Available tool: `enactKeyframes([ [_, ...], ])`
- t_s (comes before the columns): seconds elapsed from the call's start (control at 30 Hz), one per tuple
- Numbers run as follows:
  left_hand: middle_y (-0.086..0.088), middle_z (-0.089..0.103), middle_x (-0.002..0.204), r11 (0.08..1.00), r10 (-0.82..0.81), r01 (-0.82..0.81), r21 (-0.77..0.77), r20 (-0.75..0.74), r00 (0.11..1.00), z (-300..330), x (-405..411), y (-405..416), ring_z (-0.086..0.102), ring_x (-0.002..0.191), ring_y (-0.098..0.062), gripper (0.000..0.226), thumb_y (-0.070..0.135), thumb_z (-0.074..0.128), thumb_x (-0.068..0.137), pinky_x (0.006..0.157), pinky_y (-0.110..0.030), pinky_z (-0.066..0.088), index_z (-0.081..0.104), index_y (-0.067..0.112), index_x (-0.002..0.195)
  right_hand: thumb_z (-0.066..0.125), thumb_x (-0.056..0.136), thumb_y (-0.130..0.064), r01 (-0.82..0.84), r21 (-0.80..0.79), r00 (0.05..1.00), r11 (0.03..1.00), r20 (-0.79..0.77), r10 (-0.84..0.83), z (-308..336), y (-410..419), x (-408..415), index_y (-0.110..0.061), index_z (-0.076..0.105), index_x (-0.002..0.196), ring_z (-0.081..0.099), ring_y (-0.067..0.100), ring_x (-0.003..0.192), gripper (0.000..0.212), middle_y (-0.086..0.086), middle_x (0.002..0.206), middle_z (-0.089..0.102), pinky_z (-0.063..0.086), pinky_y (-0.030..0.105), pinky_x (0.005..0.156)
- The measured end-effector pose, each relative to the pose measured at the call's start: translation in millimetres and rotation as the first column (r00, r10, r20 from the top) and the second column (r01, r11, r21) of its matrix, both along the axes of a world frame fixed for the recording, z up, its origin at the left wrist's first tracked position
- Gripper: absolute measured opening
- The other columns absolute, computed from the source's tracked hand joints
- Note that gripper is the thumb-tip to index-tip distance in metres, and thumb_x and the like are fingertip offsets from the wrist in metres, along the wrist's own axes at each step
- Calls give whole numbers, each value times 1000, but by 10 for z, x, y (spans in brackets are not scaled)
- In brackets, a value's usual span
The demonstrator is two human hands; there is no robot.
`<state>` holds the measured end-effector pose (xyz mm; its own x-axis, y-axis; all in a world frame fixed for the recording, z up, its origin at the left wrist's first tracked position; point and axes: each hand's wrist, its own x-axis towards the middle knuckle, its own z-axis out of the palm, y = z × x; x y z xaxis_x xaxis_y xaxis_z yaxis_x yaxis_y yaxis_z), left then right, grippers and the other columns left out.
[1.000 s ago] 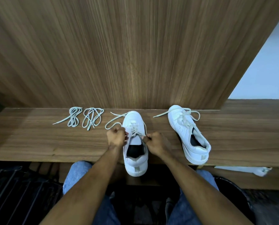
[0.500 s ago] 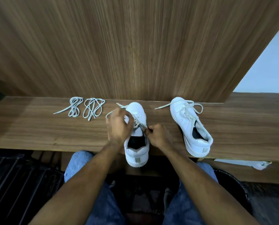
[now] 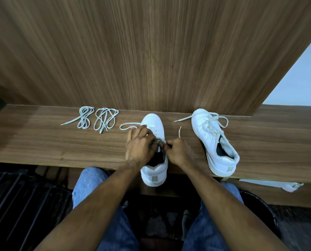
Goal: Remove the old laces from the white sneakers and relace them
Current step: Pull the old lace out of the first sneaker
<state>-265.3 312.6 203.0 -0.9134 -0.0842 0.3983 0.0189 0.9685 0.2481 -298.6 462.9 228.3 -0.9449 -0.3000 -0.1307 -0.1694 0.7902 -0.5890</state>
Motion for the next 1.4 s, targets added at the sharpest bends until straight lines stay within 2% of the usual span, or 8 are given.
enactKeyframes([
  [0.1,0,66,94,953,142,-100,284,-130,981,209,-66,-44,62,98,-23,17,32,57,82,100,-52,39,68,20,78,56,92,-36,-6,-8,1000,1000,15,7,5,15,-7,-18,51,62,64,30,82,35,2,73,59,37,29,62],
  [0.2,-2,69,87,550,469,-105,829,-202,860,546,-204,-304,65,84,-21,12,38,54,78,85,-45,52,62,31,72,56,92,-40,4,-8,1000,1000,24,-4,14,19,-16,-22,45,56,63,29,84,42,6,80,65,37,29,65],
  [0.43,2,62,73,262,689,-84,962,-125,714,699,-412,-705,57,73,-14,14,21,63,83,83,-43,52,58,25,71,56,92,-42,-7,-9,999,1000,34,8,-9,22,-28,-19,62,69,64,28,84,33,3,76,63,40,29,66],
  [0.57,-8,60,112,712,438,-299,635,-69,896,389,-200,-464,53,108,-24,42,30,61,79,96,-41,41,60,18,119,57,92,-43,-3,-16,999,1000,33,3,-7,29,-33,-19,68,77,64,28,85,30,1,74,63,39,29,65],
  [0.67,-5,60,117,972,74,-66,226,-26,997,156,-37,-201,48,123,-27,40,46,55,74,104,-49,32,71,22,102,56,91,-43,-10,-4,1000,1000,15,10,-20,14,-45,-20,70,84,64,30,90,27,5,86,69,41,30,66],
  [0.8,4,67,98,997,-60,59,55,16,998,-44,-14,-47,54,121,-23,30,42,51,79,104,-45,26,74,24,78,56,90,-42,-2,-5,1000,1000,17,2,-35,13,-47,-21,68,80,64,29,90,26,3,88,69,43,31,68],
  [1.1,5,60,89,783,317,-251,570,-18,948,341,-168,-216,56,94,-24,9,27,65,88,96,-54,40,70,23,81,57,91,-44,1,-17,999,1000,38,0,-63,29,-61,-22,65,71,61,23,75,31,-8,63,57,39,29,64],
  [1.4,1,61,107,995,-92,87,37,182,979,90,-36,-98,50,120,-22,24,40,55,80,102,-35,23,71,23,85,57,90,-43,8,17,999,1000,39,-9,-51,15,-60,-20,56,65,63,29,83,34,-3,67,54,37,29,63],
])
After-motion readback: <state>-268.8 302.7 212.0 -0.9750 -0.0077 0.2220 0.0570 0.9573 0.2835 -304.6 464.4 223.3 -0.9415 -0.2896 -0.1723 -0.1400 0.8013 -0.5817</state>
